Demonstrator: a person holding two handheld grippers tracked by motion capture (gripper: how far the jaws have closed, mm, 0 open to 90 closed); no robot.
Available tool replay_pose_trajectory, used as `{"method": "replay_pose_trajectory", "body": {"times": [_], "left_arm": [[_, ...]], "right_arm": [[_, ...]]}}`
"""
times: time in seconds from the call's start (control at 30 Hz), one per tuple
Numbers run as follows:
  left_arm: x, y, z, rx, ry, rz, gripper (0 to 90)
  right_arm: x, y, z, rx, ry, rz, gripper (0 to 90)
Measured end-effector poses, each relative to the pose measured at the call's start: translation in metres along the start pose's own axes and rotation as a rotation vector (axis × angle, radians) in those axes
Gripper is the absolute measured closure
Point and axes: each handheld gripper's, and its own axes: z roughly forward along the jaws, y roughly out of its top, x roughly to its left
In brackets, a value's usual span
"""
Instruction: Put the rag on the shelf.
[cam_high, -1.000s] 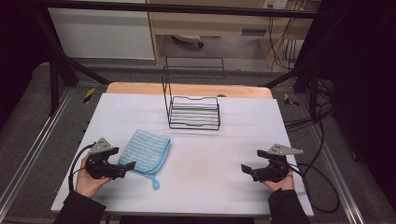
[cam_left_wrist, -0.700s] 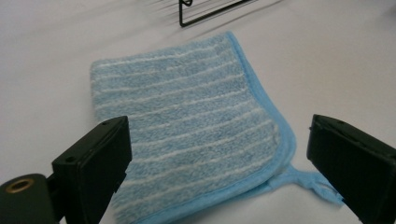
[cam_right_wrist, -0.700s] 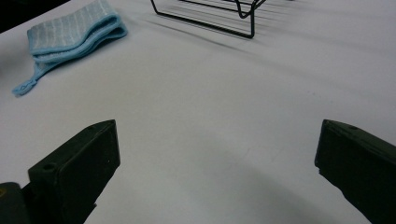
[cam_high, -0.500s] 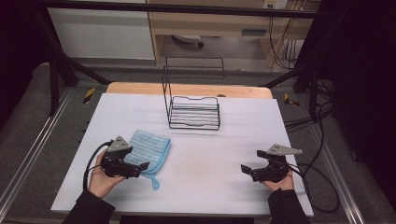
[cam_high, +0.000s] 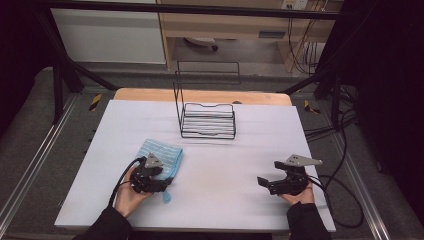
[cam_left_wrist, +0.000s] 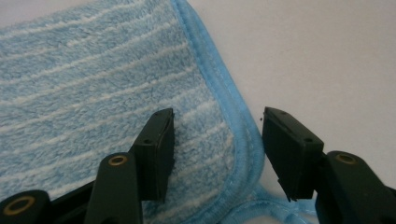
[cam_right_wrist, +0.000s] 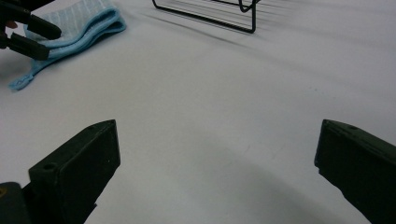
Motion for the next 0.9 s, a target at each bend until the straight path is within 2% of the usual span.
{"method": "replay_pose_trajectory", "body": {"times": [0.07,0.13,0.33,0.43,0.53,0.6,0.63,0.73,0.9], "left_arm": [[0.0,-0.001,0.002,0.004,0.003,-0.012,44.5],[-0.001,-0.002,0.005,0.01,0.016,-0.006,44.7],[-0.012,-0.001,0.011,0.03,0.101,0.039,45.7],[-0.01,-0.001,0.011,0.031,0.092,0.016,48.0],[-0.008,0.0,0.01,0.039,0.108,0.011,54.9],[-0.006,0.001,0.01,0.042,0.117,0.007,62.7],[-0.004,0.001,0.009,0.044,0.123,0.007,62.7],[0.001,0.001,0.008,0.038,0.1,-0.021,69.0],[-0.001,0.001,0.009,0.047,0.125,0.001,72.1]], "right_arm": [[0.0,0.0,0.0,-0.001,0.0,-0.003,0.7],[0.0,0.0,0.001,0.0,0.0,-0.003,0.7],[0.0,0.0,0.0,0.0,-0.002,-0.003,0.6],[0.0,0.0,0.0,-0.001,-0.002,0.001,0.7],[0.0,0.0,0.0,0.001,-0.002,0.001,0.6],[0.0,0.0,0.0,0.002,-0.002,0.001,0.7],[0.0,0.0,0.0,0.002,-0.002,0.001,0.7],[0.0,0.0,0.0,0.0,-0.003,0.0,0.7],[0.0,0.0,0.0,0.0,-0.002,-0.004,0.7]]}}
